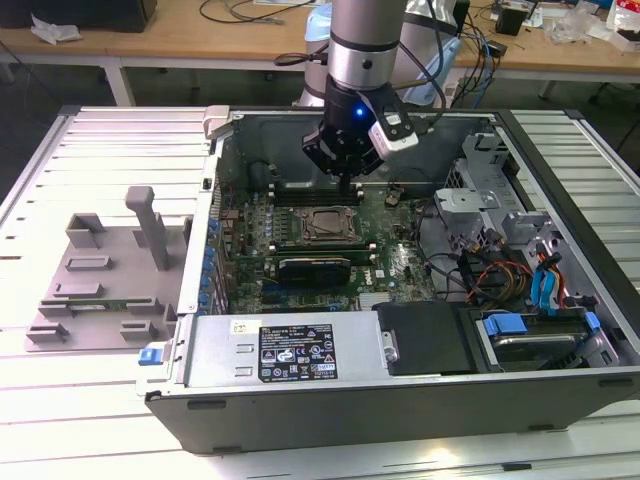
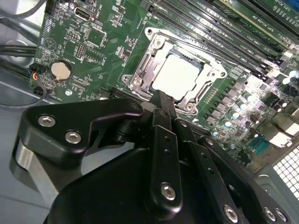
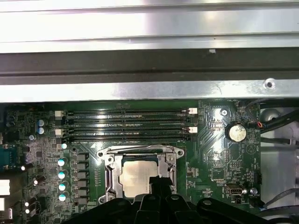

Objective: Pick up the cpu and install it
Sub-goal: 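Install the first cpu locking lever, then install the second cpu locking lever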

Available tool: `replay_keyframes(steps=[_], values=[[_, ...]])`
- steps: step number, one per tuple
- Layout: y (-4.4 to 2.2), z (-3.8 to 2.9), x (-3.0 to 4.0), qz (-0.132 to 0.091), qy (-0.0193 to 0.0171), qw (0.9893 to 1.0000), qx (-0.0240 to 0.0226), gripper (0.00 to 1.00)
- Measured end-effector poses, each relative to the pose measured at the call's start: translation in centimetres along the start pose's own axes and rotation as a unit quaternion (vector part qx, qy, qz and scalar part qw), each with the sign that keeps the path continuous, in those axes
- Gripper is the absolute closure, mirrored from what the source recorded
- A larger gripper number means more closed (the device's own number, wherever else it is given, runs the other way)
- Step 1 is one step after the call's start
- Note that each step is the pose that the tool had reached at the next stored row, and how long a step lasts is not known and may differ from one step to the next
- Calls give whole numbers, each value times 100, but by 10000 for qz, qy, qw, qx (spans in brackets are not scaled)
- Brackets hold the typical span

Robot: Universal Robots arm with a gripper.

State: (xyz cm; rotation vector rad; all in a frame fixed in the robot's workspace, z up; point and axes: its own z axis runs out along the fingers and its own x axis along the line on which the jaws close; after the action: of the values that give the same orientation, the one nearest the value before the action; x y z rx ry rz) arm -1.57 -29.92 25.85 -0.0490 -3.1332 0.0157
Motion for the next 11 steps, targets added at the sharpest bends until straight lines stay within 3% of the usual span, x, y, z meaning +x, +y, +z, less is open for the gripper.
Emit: replay_keyframes(steps=[11], values=[[-5,-1,0,0,0,10000,0,89]])
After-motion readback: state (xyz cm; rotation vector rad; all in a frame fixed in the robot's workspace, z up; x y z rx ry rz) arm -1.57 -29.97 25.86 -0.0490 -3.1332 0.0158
